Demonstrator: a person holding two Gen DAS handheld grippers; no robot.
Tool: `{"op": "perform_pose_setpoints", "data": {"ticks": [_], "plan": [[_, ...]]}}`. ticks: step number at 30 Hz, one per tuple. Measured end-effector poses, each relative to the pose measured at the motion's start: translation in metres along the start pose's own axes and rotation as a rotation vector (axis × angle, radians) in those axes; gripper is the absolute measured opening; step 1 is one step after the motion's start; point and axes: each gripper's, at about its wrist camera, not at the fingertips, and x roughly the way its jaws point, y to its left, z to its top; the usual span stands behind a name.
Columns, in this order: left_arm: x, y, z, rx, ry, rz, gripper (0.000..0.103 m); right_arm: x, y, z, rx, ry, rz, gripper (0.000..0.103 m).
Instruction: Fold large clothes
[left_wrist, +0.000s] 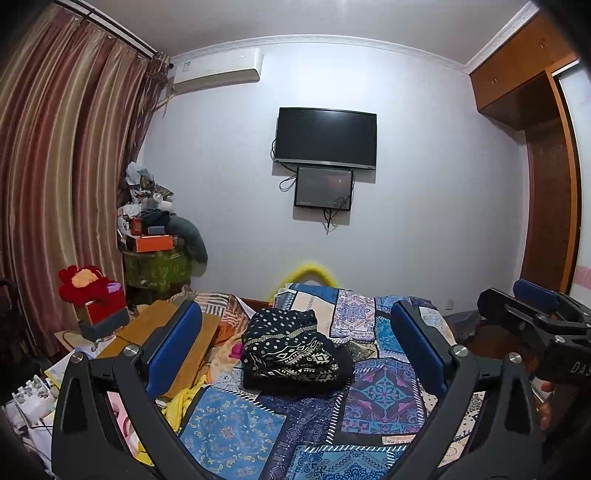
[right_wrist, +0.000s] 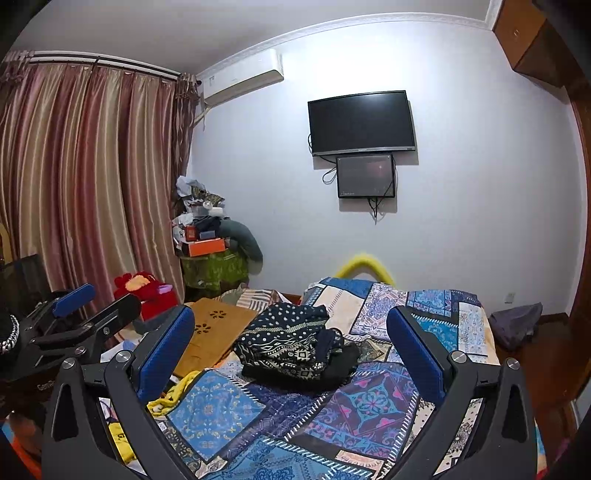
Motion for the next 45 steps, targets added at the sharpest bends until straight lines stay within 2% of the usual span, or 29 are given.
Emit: {"op": "perform_pose_setpoints", "data": {"ticks": [13,29,45], "plan": [[0.0029,0.0003,0.0,-0.013,0.014,-0.011,0.102,-0.0018,-0.0003,-0.001,0.002,-0.002,-0.001,0.103],[0.0049,-0.0018,-0.0012,-0.02,0.035,-0.062,0.102,-0.0026,-0.0016,-0.0003,0.006,-0.002,-0.004,0.103],[0.0067,-0.0044,-0.003,-0.004,0.031,-0.052,0.102,0.0027,-0.0037,-0.0032,0.021,0.016,-0.012,0.103]]}}
